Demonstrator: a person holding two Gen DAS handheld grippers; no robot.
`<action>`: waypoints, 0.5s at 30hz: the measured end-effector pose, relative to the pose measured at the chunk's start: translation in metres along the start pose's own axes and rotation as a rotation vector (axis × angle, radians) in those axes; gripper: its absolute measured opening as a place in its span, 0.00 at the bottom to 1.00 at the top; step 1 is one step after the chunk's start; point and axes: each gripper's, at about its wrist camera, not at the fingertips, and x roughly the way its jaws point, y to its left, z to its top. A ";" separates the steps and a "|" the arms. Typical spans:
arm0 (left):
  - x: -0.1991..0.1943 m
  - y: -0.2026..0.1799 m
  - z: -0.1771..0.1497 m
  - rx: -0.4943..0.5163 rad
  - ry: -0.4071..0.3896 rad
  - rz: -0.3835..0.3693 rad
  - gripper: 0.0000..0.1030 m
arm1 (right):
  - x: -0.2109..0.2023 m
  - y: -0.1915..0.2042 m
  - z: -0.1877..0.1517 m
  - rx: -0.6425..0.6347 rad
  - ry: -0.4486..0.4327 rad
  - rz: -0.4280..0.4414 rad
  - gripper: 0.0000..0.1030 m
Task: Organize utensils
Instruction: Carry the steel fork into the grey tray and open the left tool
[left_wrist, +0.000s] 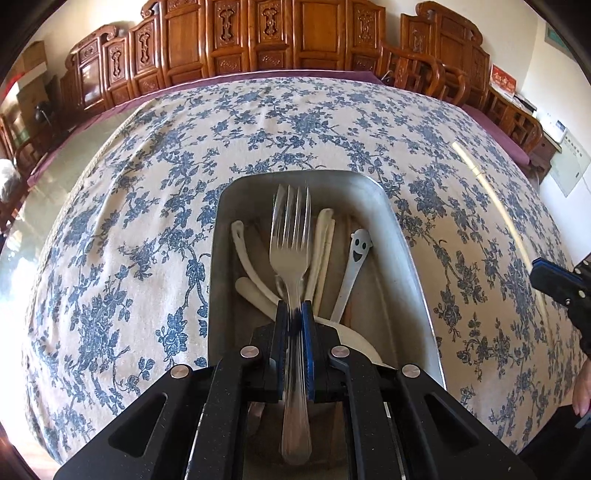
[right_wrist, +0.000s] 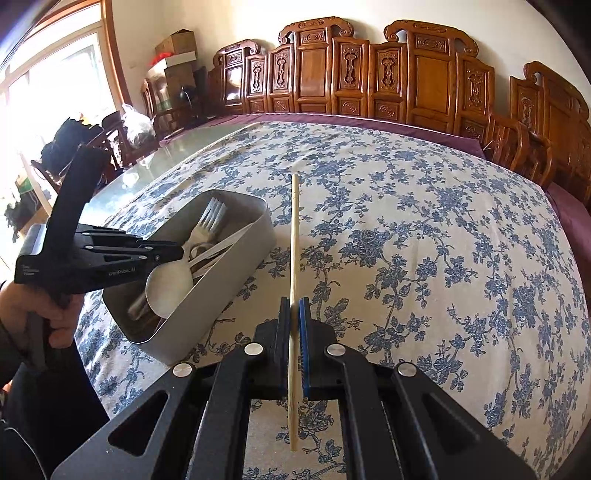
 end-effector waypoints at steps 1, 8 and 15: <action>-0.002 -0.001 0.000 0.007 -0.003 0.004 0.06 | 0.001 0.001 0.000 -0.002 0.001 0.000 0.06; -0.022 0.000 -0.006 0.016 -0.030 0.001 0.14 | 0.001 0.008 0.001 -0.002 -0.003 0.008 0.06; -0.048 0.003 -0.016 0.025 -0.065 -0.002 0.19 | 0.002 0.028 0.003 -0.018 -0.010 0.023 0.06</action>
